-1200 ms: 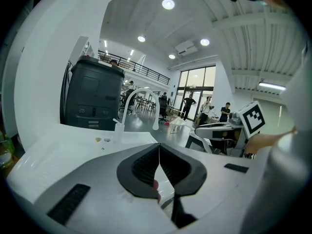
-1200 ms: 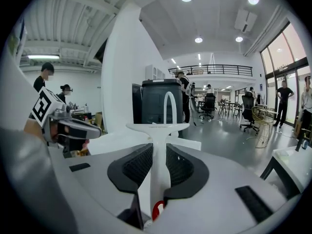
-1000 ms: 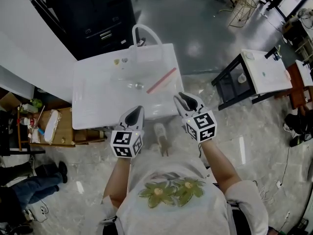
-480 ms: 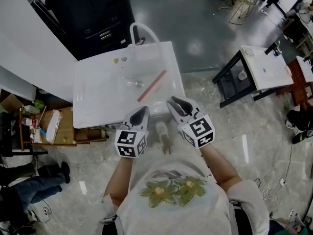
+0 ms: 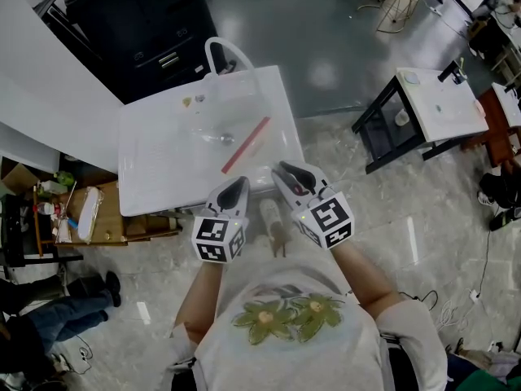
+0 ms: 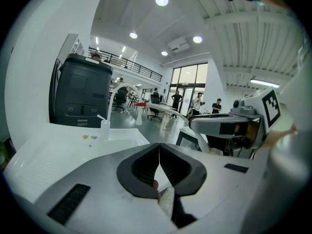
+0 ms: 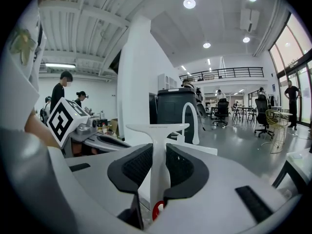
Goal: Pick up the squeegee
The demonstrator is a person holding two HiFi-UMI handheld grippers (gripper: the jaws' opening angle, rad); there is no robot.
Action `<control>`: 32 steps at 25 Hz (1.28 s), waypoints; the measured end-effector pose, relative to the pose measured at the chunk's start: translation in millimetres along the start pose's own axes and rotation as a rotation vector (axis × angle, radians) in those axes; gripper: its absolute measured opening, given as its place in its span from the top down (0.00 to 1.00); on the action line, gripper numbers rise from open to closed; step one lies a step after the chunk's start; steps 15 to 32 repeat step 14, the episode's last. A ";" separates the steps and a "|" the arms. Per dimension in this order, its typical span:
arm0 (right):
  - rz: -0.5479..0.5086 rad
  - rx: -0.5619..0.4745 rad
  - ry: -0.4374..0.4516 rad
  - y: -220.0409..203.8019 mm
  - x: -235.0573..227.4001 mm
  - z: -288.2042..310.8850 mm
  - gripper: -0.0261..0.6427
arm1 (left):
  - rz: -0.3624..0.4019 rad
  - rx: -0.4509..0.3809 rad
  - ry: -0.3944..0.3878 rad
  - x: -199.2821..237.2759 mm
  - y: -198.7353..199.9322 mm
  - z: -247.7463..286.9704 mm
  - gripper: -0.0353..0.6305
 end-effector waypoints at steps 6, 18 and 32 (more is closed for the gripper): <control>0.019 0.000 -0.003 -4.2 -2.4 -2.4 0.82 | 0.007 0.020 -0.006 -6.1 -3.3 2.8 0.93; 0.032 -0.017 -0.014 -2.3 -7.2 -5.3 0.82 | 0.018 0.027 -0.014 -9.4 -0.3 6.5 0.93; 0.032 -0.017 -0.014 -2.3 -7.2 -5.3 0.82 | 0.018 0.027 -0.014 -9.4 -0.3 6.5 0.93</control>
Point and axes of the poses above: the fingertips, and each gripper's own axes: z forward along the fingers, x to its left, y out of its top, the point moved 3 cm from there along -z, backward along the fingers
